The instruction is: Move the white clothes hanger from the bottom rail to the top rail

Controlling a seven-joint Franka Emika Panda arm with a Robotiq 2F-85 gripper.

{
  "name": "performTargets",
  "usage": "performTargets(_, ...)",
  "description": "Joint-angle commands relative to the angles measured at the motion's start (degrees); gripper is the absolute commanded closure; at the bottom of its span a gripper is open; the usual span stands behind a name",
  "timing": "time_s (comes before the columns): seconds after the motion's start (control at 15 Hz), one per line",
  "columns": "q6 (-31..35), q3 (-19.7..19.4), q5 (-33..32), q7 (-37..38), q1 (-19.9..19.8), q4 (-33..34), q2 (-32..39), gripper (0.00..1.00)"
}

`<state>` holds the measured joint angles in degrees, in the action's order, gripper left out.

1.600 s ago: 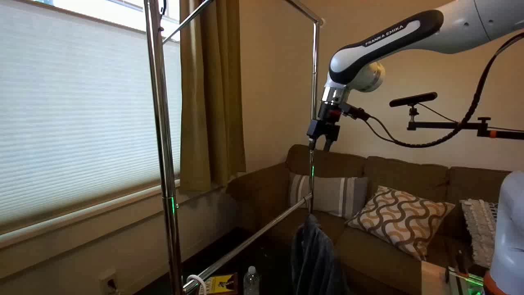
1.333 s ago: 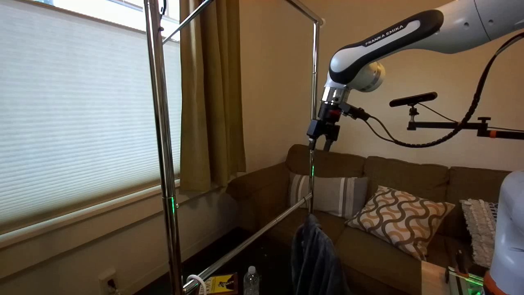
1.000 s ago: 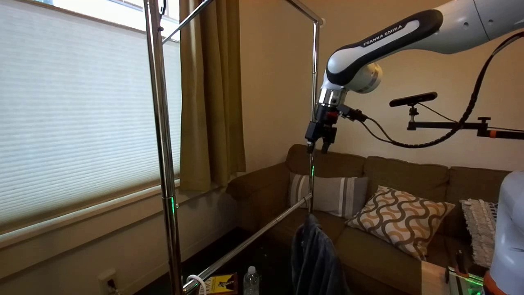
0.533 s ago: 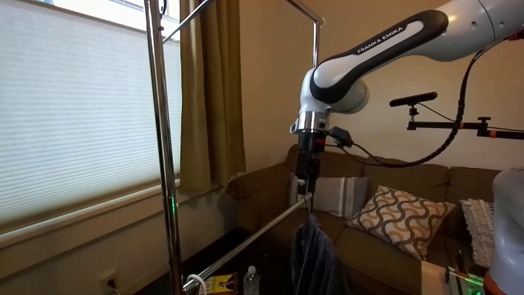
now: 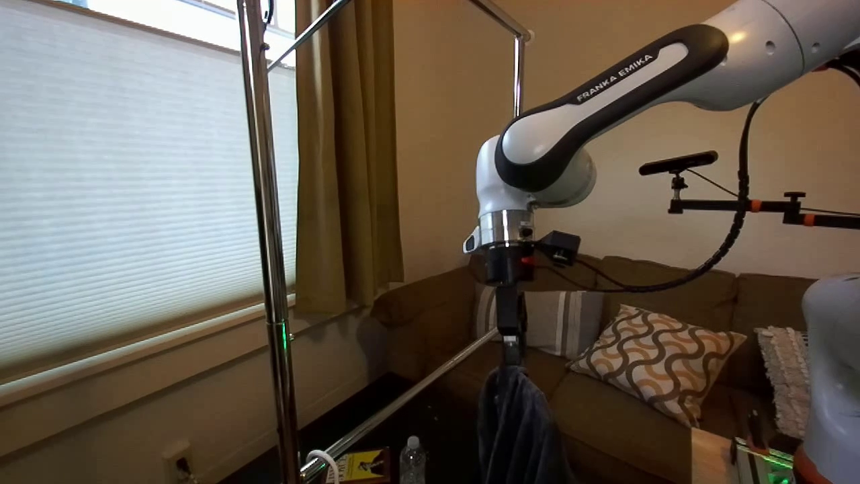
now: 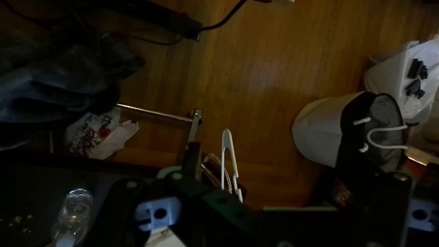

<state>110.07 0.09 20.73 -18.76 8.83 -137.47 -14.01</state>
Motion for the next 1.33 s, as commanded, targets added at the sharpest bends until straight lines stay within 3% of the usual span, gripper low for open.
performTargets(0.0,-0.14,0.67,0.15,-0.24,-0.73,0.07,0.01,0.0)
performTargets(0.4,0.97,1.15,-0.4,-0.36,-0.48,-0.06,0.99,0.0)
performTargets(0.8,2.05,7.68,2.95,-4.94,4.15,-0.41,12.99,0.0)
performTargets(1.0,7.35,12.75,5.86,-5.43,6.74,-0.98,20.05,0.0)
performTargets(1.2,24.47,15.44,-2.5,4.98,8.64,-5.72,22.14,0.0)
performTargets(1.27,18.13,15.77,0.33,1.51,6.94,-2.88,21.74,0.0)
